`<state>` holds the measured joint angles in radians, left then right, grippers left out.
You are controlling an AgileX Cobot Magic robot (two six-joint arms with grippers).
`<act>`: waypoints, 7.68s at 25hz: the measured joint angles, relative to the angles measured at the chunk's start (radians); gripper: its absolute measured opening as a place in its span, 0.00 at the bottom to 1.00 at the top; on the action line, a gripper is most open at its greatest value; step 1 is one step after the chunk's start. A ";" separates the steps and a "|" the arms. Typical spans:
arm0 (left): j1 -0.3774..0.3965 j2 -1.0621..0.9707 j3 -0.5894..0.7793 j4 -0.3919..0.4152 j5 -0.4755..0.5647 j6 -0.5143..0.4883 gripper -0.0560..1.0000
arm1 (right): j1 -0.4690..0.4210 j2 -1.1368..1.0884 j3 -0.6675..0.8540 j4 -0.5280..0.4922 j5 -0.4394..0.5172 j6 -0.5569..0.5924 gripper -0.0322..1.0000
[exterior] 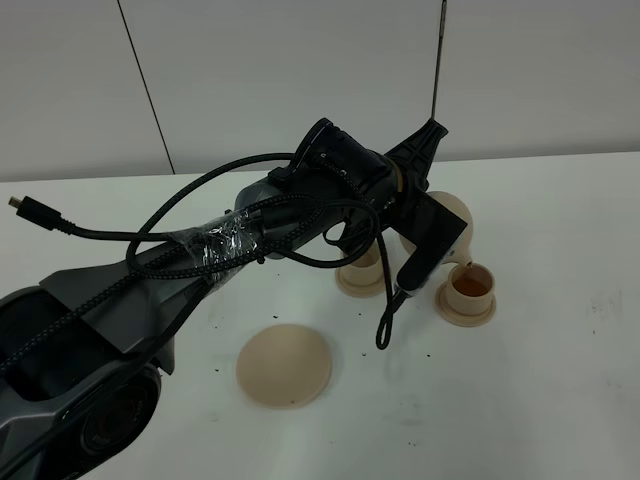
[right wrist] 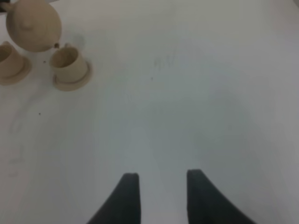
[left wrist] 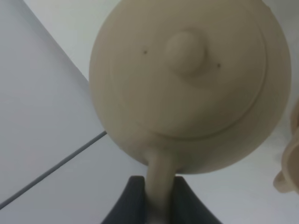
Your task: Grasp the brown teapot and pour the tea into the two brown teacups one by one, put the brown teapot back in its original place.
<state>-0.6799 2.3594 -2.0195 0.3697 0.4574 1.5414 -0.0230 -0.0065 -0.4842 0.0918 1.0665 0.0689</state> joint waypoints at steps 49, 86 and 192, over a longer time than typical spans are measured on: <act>0.000 0.000 0.000 -0.009 -0.006 0.027 0.21 | 0.000 0.000 0.000 0.000 0.000 0.000 0.26; 0.000 0.000 0.000 -0.009 -0.006 0.027 0.21 | 0.000 0.000 0.000 0.000 0.000 0.000 0.26; -0.001 0.000 0.000 -0.055 -0.020 0.072 0.21 | 0.000 0.000 0.000 0.000 0.000 0.000 0.26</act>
<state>-0.6806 2.3594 -2.0195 0.3146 0.4376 1.6131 -0.0230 -0.0065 -0.4842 0.0918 1.0665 0.0689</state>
